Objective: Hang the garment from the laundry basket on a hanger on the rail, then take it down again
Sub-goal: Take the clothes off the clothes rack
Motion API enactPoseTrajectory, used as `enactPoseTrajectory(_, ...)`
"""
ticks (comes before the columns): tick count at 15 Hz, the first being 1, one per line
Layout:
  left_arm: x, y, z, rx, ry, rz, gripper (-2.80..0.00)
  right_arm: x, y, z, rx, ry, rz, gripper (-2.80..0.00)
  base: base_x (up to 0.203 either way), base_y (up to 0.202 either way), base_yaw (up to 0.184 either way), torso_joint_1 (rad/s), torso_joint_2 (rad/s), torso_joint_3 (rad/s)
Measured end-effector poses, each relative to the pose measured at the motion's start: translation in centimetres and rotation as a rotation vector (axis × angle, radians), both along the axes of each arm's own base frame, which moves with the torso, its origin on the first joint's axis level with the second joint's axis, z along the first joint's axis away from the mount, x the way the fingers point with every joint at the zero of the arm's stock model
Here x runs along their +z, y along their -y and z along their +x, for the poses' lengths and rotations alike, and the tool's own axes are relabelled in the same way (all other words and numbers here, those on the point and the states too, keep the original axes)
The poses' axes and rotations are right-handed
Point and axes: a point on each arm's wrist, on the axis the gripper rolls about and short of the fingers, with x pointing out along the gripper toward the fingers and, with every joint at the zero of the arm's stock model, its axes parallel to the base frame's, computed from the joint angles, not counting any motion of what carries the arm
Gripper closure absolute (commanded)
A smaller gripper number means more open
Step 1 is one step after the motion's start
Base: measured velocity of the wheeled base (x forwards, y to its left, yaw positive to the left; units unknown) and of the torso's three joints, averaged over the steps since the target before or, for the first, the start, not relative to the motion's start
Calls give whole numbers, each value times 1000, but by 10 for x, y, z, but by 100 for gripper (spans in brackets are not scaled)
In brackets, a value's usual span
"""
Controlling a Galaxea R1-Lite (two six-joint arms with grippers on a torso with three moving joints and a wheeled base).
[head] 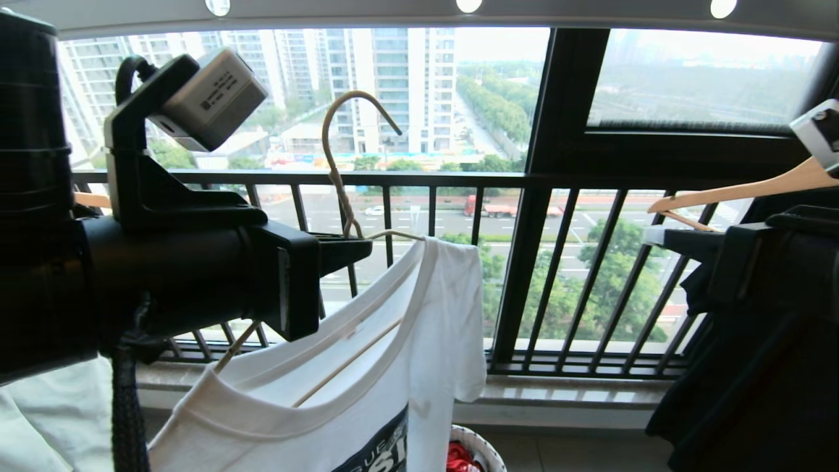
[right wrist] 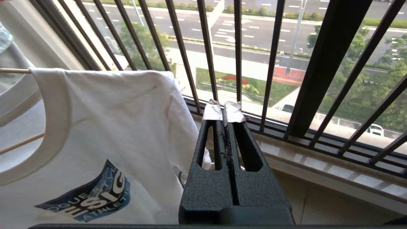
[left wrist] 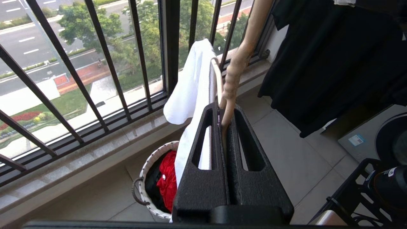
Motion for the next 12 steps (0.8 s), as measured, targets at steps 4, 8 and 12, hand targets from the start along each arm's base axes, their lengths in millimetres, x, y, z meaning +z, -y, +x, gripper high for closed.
enactPoseTrajectory(4, -12, 24, 20, 0, -31, -23, 0, -11, -40, 45, 21, -45, -50, -280, 0, 0, 0, 0, 0, 0)
enactPoseTrajectory(8, -26, 37, 31, 12, -75, 1, 0, -26, -81, 64, 0, -69, -136, -280, 0, 0, 0, 0, 0, 0)
enactPoseTrajectory(12, -30, 46, 40, 38, -86, -32, 0, -42, -116, 62, -56, -70, -192, -280, 0, 0, 0, 0, 0, 0)
